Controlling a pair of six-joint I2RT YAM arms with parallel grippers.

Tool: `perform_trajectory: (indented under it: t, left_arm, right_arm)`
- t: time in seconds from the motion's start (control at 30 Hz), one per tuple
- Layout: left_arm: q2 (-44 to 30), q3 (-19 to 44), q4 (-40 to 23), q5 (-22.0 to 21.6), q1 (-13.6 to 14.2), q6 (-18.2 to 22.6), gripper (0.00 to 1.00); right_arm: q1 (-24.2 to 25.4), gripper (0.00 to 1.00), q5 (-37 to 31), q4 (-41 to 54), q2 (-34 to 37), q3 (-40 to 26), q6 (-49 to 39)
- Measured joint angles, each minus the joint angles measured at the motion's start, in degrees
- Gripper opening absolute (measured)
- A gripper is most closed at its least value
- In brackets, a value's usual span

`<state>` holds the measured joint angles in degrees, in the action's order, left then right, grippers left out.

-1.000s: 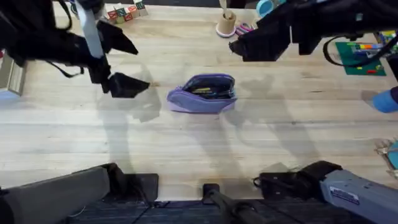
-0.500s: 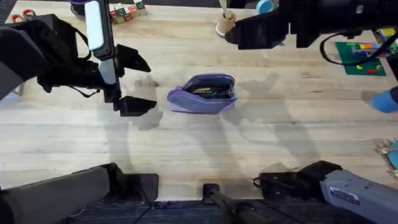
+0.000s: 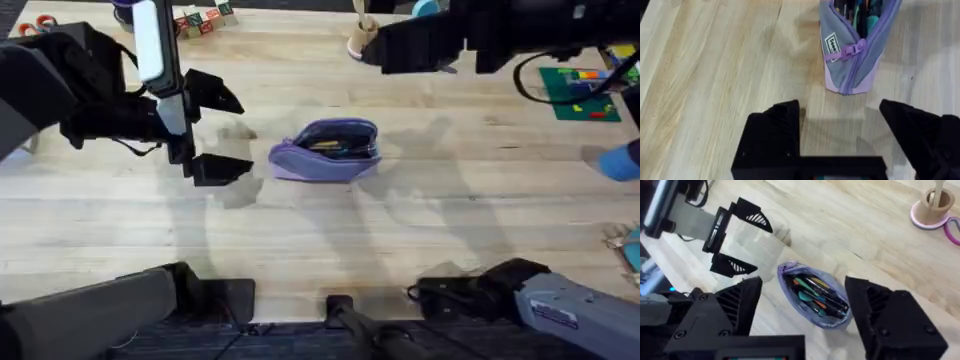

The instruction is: Unzip the bag, pick up the pens from the table one at a time and place them inside, then zip the bag closed.

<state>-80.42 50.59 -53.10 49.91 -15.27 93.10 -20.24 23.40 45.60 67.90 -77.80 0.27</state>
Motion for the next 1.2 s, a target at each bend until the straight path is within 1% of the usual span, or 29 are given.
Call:
perform_trajectory:
  t: [0.1, 0.2, 0.37, 0.53, 0.7, 0.8, 1.0, 1.2]
  left_arm:
    - [0.0, 0.0, 0.0, 0.0, 0.0, 0.0, 0.994]
    - [0.0, 0.0, 0.0, 0.0, 0.0, 0.0, 0.994]
    - [0.0, 0.0, 0.0, 0.0, 0.0, 0.0, 0.994]
    - [0.0, 0.0, 0.0, 0.0, 0.0, 0.0, 0.994]
    - [0.0, 0.0, 0.0, -0.4, 0.0, 0.0, 0.993]
    - [0.0, 0.0, 0.0, -0.4, 0.0, 0.0, 0.993]
    - [0.0, 0.0, 0.0, -0.5, 0.0, 0.0, 0.993]
    - [0.0, 0.0, 0.0, -0.4, 0.0, 0.0, 0.993]
  right_arm:
    - [-0.1, 0.996, 0.0, -0.3, 0.9, 0.0, 1.0]
    - [-0.9, 0.996, 0.0, -0.4, 3.7, -0.1, 2.0]
    - [-4.4, 0.996, -2.4, 0.2, 9.6, -2.1, 2.8]
    - [-8.7, 0.996, -6.3, 2.7, 15.0, -7.3, 2.7]
    - [-12.0, 0.996, -7.8, 7.0, 21.4, -13.3, 2.0]
    - [-14.0, 0.996, -8.6, 7.1, 25.0, -15.3, 0.7]
    - [-17.8, 0.996, -11.6, 6.8, 29.9, -15.8, -1.6]
    - [-19.0, 0.995, -12.2, 6.7, 33.0, -15.8, -2.3]
